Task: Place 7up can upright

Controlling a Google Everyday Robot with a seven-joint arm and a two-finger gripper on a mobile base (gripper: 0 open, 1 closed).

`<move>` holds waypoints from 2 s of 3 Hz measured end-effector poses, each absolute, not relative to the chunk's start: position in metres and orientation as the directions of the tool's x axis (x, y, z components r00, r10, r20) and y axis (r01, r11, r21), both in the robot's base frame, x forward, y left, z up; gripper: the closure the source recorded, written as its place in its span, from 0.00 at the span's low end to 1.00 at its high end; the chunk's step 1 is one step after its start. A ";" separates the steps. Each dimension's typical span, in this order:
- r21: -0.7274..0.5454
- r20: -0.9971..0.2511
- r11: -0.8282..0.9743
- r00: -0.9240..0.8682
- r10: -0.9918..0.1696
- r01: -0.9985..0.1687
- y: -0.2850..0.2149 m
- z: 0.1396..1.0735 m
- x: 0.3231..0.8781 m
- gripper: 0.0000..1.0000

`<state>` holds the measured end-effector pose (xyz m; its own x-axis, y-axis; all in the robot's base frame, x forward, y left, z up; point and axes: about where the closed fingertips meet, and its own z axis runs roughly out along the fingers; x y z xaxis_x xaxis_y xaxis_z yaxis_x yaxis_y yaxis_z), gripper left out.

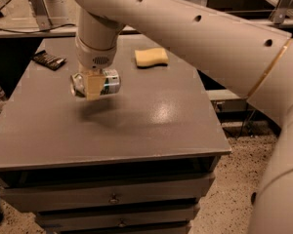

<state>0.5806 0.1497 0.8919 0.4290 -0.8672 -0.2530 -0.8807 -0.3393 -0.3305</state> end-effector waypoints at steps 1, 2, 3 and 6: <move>-0.404 -0.421 -0.261 0.431 -0.798 -0.877 0.148 0.921 0.581 1.00; -0.436 -0.590 -0.155 0.411 -0.695 -0.887 0.138 0.942 0.582 1.00; -0.427 -0.728 -0.038 0.369 -0.578 -0.903 0.123 0.954 0.583 1.00; -0.260 -0.942 0.281 0.179 -0.283 -0.924 0.050 0.961 0.585 1.00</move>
Offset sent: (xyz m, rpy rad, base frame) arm 0.0069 -0.0365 0.0853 0.7184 0.0303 -0.0633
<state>0.5847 0.0501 0.9615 0.1795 -0.2834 -0.9421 -0.9238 0.2806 -0.2604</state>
